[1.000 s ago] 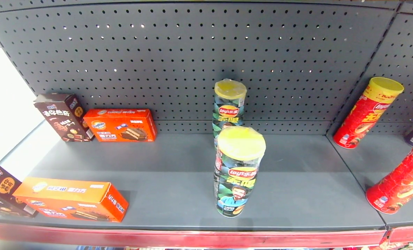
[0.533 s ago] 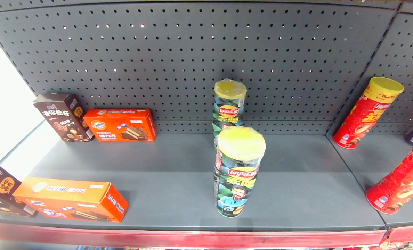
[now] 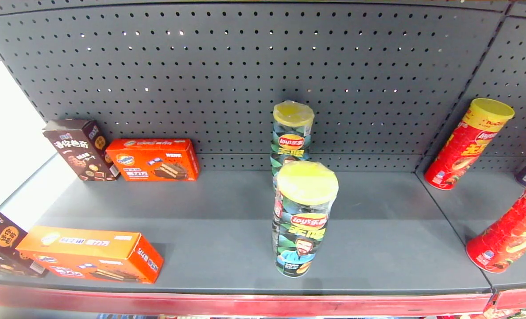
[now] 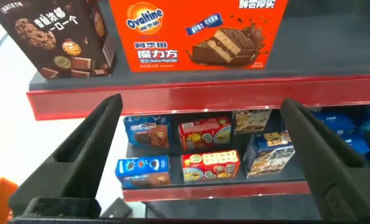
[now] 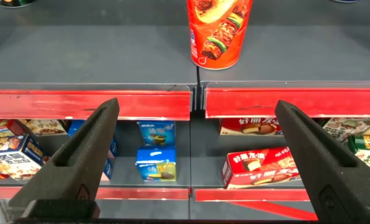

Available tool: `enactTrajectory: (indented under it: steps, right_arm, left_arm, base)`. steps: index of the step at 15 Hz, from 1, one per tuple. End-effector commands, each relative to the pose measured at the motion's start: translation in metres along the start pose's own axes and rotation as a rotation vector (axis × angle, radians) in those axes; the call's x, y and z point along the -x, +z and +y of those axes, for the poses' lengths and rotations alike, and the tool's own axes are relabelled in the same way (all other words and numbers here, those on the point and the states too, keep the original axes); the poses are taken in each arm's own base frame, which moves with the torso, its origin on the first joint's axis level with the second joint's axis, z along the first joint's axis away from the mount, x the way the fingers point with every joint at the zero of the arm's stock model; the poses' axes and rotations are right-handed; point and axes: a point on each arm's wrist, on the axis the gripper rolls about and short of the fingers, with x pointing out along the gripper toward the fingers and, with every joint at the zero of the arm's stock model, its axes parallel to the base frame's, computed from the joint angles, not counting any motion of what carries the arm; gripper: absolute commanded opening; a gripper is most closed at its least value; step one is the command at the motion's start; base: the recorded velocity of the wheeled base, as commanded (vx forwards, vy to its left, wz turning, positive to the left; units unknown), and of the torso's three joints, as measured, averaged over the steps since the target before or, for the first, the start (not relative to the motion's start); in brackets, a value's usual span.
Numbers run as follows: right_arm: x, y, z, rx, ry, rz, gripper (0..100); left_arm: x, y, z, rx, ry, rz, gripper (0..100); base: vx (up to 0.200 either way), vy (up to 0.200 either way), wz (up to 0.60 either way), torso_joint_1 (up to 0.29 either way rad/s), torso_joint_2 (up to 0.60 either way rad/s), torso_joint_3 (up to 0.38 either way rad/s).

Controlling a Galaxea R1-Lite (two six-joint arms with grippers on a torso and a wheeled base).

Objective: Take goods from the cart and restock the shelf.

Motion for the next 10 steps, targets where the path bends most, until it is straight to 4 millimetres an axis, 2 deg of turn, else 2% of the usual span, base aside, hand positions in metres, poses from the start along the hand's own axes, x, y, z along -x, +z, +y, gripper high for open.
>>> enactTrajectory:
  steps: [1, 8, 9, 10]
  right_arm:
    - [0.0001, 0.0, 0.0, 0.0, 0.0, -0.001, 100]
    - [-0.0001, 0.0, 0.0001, 0.0, 0.005, 0.001, 100]
    - [0.0001, 0.0, 0.0001, 0.0, 0.005, -0.001, 100]
    - [-0.0001, 0.0, 0.0001, 0.0, 0.005, 0.001, 100]
  left_arm:
    - [0.0001, 0.0, 0.0, 0.0, -0.001, -0.001, 100]
    - [0.0001, 0.0, 0.0004, 0.008, 0.019, 0.0, 100]
    - [0.0001, 0.0, 0.0004, 0.009, 0.019, -0.001, 100]
    - [0.0001, 0.0, 0.0004, 0.009, 0.019, -0.001, 100]
  base:
    - [0.0, 0.0, 0.0, 0.0, 0.0, 0.0]
    - [0.0, 0.0, 0.0, 0.0, 0.0, 0.0]
    - [0.0, 0.0, -0.6, 0.002, 0.0, 0.002]
    - [0.0, 0.0, 0.0, 0.0, 0.0, 0.0]
